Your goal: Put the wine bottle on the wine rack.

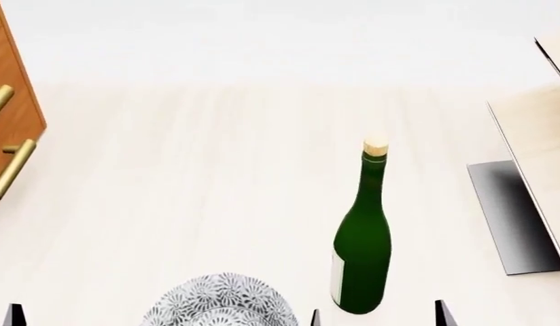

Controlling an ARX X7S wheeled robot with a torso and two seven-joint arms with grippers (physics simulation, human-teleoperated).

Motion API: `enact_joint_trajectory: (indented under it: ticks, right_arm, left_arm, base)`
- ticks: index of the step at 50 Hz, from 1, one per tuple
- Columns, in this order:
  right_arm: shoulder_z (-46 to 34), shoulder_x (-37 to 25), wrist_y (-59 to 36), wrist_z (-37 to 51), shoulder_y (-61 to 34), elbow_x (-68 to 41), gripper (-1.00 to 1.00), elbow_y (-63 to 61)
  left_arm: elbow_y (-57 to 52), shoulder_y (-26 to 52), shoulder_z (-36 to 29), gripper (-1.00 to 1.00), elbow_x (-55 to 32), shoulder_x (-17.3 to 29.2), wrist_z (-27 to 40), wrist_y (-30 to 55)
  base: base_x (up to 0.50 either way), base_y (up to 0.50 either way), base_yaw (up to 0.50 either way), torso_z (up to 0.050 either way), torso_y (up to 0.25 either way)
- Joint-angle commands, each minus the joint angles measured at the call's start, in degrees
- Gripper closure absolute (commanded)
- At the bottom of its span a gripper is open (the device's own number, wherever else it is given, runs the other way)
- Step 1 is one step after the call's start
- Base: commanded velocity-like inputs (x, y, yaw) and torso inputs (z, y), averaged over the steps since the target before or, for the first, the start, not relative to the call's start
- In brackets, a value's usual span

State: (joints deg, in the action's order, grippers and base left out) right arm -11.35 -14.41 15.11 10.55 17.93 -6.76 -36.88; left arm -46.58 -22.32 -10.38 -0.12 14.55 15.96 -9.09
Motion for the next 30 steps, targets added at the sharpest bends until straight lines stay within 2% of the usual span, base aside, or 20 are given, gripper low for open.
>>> enact_joint_trajectory:
  ticks: [1, 23, 30]
  right_arm:
    - [-0.3, -0.4, 0.1, 0.4, 0.0, 0.0, -1.00, 0.1]
    - [-0.6, -0.6, -0.6, 1.6, -0.3, 0.3, -1.00, 0.4]
    - [-0.9, -1.0, -0.2, 1.4, -0.3, -0.2, -1.00, 0.8]
  left_arm:
    - [0.0, 0.1, -0.4, -1.00, 0.1, 0.3, 0.4, 0.0]
    - [0.4, 0.2, -1.0, -1.00, 0.1, 0.9, 1.1, -0.2]
    - [0.5, 0.2, -1.2, -1.00, 0.1, 1.1, 1.3, -0.4]
  base:
    - [0.17, 0.00, 0.00, 0.000, 0.000]
    - [0.17, 0.00, 0.00, 0.000, 0.000]
    - [0.00, 0.00, 0.00, 0.000, 0.002]
